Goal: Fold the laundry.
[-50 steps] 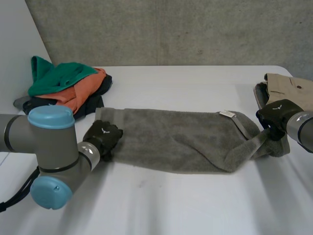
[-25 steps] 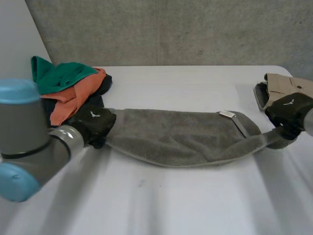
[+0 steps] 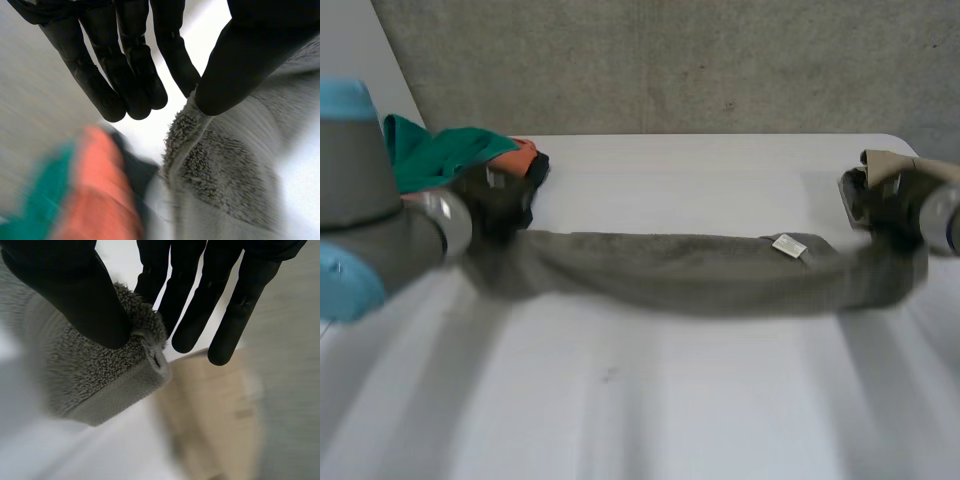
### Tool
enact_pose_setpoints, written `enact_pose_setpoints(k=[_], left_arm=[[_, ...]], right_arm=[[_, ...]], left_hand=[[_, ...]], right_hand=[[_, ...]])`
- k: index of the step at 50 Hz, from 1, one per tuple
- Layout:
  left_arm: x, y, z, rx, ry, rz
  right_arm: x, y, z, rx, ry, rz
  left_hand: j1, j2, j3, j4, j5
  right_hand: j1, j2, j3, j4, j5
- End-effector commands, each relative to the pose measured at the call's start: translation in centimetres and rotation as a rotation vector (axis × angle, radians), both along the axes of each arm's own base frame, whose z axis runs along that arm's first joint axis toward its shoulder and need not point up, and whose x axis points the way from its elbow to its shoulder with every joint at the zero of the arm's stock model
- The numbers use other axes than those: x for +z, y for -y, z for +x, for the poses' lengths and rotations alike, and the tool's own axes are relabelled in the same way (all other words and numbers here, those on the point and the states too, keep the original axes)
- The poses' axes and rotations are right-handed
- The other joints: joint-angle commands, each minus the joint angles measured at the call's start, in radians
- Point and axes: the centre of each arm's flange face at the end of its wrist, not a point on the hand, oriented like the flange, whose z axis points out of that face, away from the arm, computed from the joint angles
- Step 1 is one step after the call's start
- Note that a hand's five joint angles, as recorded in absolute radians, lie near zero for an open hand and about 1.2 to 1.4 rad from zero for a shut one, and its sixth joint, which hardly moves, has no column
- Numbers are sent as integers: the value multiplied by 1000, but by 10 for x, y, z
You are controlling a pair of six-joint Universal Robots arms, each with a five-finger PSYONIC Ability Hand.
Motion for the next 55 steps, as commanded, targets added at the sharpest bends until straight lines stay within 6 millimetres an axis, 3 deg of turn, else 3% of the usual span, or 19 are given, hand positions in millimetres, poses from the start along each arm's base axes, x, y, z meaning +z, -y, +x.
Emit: enact_pose_setpoints(k=[1, 2, 6, 9, 12, 21, 24, 25, 28, 29, 32, 33, 37, 40, 41, 44, 48, 52, 55], left_arm=[[156, 35, -10, 0, -267, -623], [188, 34, -4, 20, -349, -727], [220, 33, 10, 70, -508, -793], [221, 33, 12, 73, -551, -769], [207, 34, 10, 70, -546, -704], [126, 44, 10, 97, -443, -487], [86, 45, 9, 103, -401, -387], [64, 45, 8, 103, -374, -334], [29, 43, 6, 96, -324, -244], [7, 41, 4, 87, -289, -191], [-19, 34, 4, 82, -235, -121], [-33, 28, 6, 82, -199, -73], [-50, 2, 10, 64, -125, 37], [-46, -21, 10, 33, -100, 94], [-39, -38, 11, 16, -82, 127], [-29, -65, 15, 1, -57, 190], [-28, -116, 25, -30, 37, 385], [-36, -143, 30, -98, 145, 522], [-42, -137, 30, -126, 185, 511]], right_arm=[[119, 55, 4, -147, 442, -677], [143, 56, 1, -150, 530, -804], [177, 48, 2, -116, 621, -987], [175, 43, 8, -86, 621, -973], [162, 40, 20, -34, 616, -914], [99, 44, 33, 35, 569, -717], [67, 47, 31, 20, 542, -619], [50, 48, 29, 9, 524, -564], [21, 48, 26, -10, 484, -459], [1, 46, 24, -17, 448, -381], [-25, 38, 18, -25, 380, -264], [-37, 32, 13, -29, 331, -197], [-54, 8, 2, -17, 220, -36], [-50, -8, -7, -2, 154, 35], [-46, -20, -13, 8, 106, 85], [-36, -40, -24, 20, 25, 162], [-26, -78, -45, 73, -130, 367], [-25, -89, -48, 148, -199, 441], [-32, -83, -45, 139, -176, 427]], left_hand=[[242, 201, 208, 202, 236], [242, 201, 208, 202, 236], [242, 201, 208, 202, 236], [242, 201, 208, 202, 236], [242, 201, 208, 202, 236], [242, 201, 208, 202, 236], [242, 201, 208, 202, 236], [242, 201, 208, 202, 236], [242, 201, 208, 202, 236], [242, 201, 208, 202, 236], [242, 201, 208, 202, 236], [242, 201, 208, 202, 236], [242, 201, 208, 202, 236], [242, 201, 208, 202, 236], [242, 201, 208, 202, 236], [242, 201, 208, 202, 236], [242, 201, 208, 202, 236], [242, 201, 208, 202, 236], [242, 201, 208, 202, 236]], right_hand=[[265, 222, 211, 203, 233], [265, 222, 211, 203, 233], [265, 222, 211, 203, 233], [265, 222, 211, 203, 233], [265, 222, 211, 203, 233], [265, 222, 211, 203, 233], [265, 222, 211, 203, 233], [265, 222, 211, 203, 233], [265, 222, 211, 203, 233], [265, 222, 211, 203, 233], [265, 222, 211, 203, 233], [265, 222, 211, 203, 233], [265, 222, 211, 203, 233], [265, 222, 211, 203, 233], [265, 222, 211, 203, 233], [265, 222, 211, 203, 233], [265, 222, 211, 203, 233], [265, 222, 211, 203, 233], [265, 222, 211, 203, 233]])
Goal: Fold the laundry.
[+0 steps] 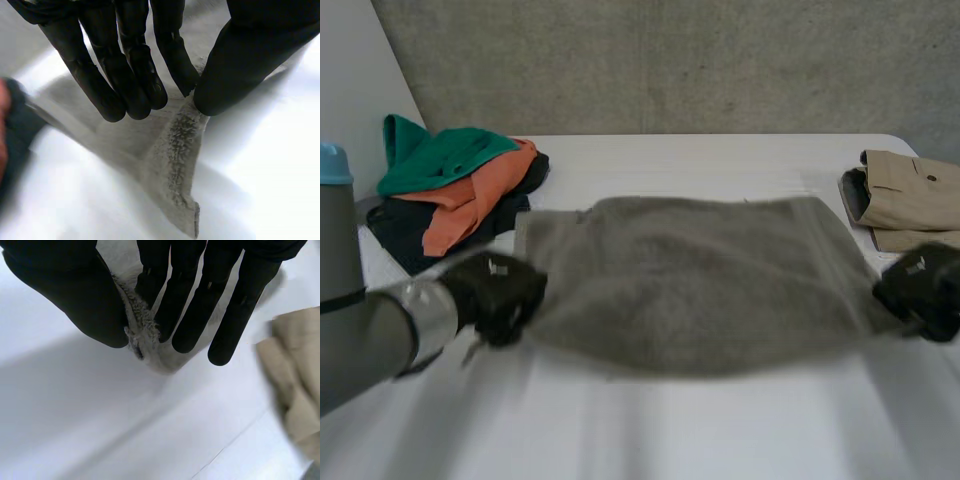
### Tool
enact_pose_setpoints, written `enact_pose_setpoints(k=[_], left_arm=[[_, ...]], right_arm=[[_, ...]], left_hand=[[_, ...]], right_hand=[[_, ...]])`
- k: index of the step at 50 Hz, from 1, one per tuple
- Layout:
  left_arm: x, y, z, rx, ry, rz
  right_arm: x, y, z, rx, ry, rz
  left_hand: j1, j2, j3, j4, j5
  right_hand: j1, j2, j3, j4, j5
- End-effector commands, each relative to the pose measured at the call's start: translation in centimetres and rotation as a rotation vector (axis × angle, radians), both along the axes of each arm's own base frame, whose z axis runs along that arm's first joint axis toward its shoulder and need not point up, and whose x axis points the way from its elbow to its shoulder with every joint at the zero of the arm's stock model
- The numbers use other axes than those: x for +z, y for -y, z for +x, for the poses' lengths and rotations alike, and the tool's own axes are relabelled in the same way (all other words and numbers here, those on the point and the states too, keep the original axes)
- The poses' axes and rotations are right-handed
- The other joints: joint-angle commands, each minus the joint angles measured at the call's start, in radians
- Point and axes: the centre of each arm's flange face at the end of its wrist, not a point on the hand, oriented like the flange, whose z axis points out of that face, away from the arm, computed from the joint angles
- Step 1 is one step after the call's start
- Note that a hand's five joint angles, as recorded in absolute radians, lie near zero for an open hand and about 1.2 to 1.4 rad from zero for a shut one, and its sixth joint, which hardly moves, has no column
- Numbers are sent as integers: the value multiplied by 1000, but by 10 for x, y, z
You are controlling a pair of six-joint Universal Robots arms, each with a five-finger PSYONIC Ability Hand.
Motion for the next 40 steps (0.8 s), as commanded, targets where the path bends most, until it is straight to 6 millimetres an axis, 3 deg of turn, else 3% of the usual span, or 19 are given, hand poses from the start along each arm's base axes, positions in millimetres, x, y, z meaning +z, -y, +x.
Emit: enact_pose_setpoints(k=[1, 8, 17, 23, 33, 34, 35, 36, 37, 38, 40], left_arm=[[-13, -18, 5, -103, 124, 114], [-23, 25, -3, -58, 166, 50], [-5, 97, -40, -22, 84, -197], [-12, 143, -55, 37, 77, -298], [-24, 172, -79, 34, 71, -387], [-24, 177, -82, 35, 64, -413], [-26, 179, -83, 35, 64, -417], [-26, 180, -84, 31, 62, -425], [-28, 181, -87, 28, 62, -434], [-28, 180, -88, 26, 64, -435], [-29, 174, -96, 17, 66, -437]], right_arm=[[-6, -6, -2, 61, -41, 75], [-25, 20, 10, 10, -15, 1], [-33, 80, 20, -139, 125, -271], [-41, 119, 26, -180, 192, -471], [-63, 166, 37, -165, 212, -670], [-68, 172, 39, -158, 222, -686], [-71, 174, 41, -153, 227, -693], [-76, 176, 43, -148, 229, -697], [-83, 180, 46, -144, 229, -709], [-86, 180, 48, -140, 229, -710], [-93, 180, 52, -132, 237, -710]], left_hand=[[242, 201, 208, 202, 236], [242, 201, 208, 202, 236], [242, 201, 208, 202, 236], [242, 201, 208, 202, 236], [242, 201, 208, 202, 236], [242, 201, 208, 202, 236], [242, 201, 208, 202, 236], [170, 128, 135, 129, 164], [-531, -573, -566, -572, -538], [-899, -940, -933, -939, -905], [-979, -1021, -1014, -1020, -986]], right_hand=[[265, 222, 210, 199, 211], [265, 222, 210, 199, 211], [265, 222, 210, 199, 211], [265, 222, 210, 199, 211], [265, 222, 210, 199, 211], [210, 167, 155, 144, 155], [-134, -177, -189, -200, -188], [-579, -622, -634, -645, -633], [-956, -999, -1011, -1023, -1011], [-956, -999, -1011, -1023, -1011], [-956, -999, -1011, -1023, -1011]])
